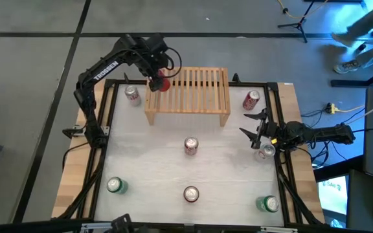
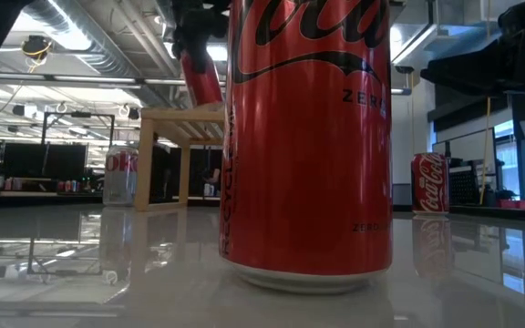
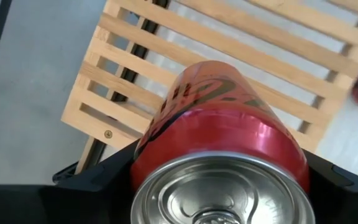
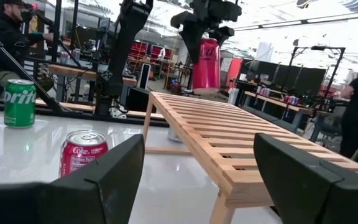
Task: Place canned beverage on shelf
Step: Put the left red and black soda can on the shelf
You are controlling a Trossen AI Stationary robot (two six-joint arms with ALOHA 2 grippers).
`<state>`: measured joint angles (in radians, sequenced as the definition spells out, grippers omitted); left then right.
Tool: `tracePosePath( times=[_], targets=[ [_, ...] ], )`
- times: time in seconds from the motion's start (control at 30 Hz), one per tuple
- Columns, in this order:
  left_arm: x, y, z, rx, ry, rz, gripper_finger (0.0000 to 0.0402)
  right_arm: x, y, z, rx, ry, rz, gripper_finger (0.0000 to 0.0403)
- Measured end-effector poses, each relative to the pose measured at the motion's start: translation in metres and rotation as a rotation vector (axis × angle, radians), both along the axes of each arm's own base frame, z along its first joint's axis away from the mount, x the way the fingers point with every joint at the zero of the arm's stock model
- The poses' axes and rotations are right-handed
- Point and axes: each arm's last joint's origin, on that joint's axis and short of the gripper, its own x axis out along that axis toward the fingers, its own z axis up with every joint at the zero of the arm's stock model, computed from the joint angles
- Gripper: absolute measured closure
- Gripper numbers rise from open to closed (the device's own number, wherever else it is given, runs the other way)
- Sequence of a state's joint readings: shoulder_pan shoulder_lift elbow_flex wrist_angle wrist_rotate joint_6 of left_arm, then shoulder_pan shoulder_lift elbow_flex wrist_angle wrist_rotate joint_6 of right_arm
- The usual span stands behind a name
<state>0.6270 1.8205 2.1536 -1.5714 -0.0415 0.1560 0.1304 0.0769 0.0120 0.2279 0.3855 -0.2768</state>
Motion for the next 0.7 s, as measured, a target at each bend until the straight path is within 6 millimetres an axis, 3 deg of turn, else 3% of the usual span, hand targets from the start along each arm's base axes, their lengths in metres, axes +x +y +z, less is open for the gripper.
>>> tracePosePath(
  times=[0.23,0.5,0.7],
  targets=[
    [-0.010,-0.005,0.009,0.002,-0.037,0.045,0.0120,0.000,0.000,0.000,0.011,-0.002,0.002,0.0104],
    [-0.037,-0.025,0.000,-0.058,-0.002,0.071,0.0120,0.000,0.000,0.000,0.017,-0.009,0.005,0.0104],
    [-0.036,-0.025,-0.009,-0.085,0.015,0.078,0.0120,0.000,0.000,0.001,0.017,-0.019,0.005,0.0104]
  ],
)
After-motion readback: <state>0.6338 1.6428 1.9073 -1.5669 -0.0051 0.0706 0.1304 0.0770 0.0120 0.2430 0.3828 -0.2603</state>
